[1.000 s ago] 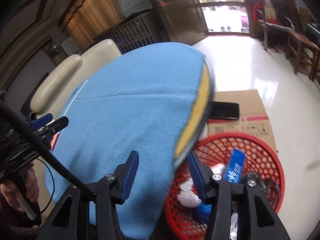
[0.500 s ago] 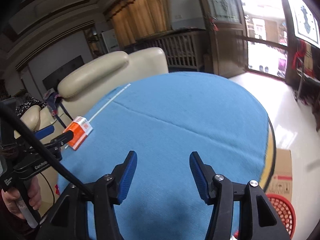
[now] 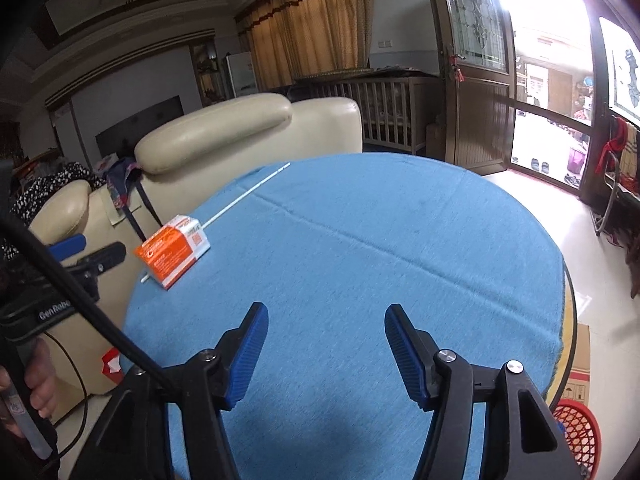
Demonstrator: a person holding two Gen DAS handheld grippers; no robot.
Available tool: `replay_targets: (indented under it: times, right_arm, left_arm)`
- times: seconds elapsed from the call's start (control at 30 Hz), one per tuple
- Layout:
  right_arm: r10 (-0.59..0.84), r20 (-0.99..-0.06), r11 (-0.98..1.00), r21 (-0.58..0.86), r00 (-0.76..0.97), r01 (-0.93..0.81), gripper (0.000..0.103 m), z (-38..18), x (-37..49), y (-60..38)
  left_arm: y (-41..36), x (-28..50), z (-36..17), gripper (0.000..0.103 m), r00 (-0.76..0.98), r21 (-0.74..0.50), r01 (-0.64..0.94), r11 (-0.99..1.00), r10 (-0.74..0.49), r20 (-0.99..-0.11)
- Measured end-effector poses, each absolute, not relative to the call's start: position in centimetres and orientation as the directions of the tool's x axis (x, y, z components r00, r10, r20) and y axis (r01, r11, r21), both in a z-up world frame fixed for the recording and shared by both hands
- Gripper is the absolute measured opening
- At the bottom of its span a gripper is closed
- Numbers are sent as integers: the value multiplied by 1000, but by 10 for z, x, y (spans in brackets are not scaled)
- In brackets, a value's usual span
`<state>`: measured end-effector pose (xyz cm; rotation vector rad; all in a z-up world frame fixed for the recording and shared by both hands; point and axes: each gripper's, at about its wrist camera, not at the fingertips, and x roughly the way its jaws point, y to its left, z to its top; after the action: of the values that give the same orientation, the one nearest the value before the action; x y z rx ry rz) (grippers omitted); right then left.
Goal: Collect trash
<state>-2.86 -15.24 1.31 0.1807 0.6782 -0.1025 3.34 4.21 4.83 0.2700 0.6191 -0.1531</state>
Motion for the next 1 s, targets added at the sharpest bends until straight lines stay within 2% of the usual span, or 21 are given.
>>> replay_targets:
  times: [0.17,0.6,1.0]
  right_arm:
    - [-30,-632,981,131,774,144,64,11,-34,-144]
    - [-46,-566,981,129,823,144,64,29,-75,-135]
    - [-65,-541,975,144,838,168,65,33,-105,-144]
  left_arm:
    - [52,23,53,73,812,202,206,957,-52,-581]
    - [59,-22,71,73,845,200,203,959,-68,-530]
    - [55,-44,75,73,851,213,202,956,-63,-521]
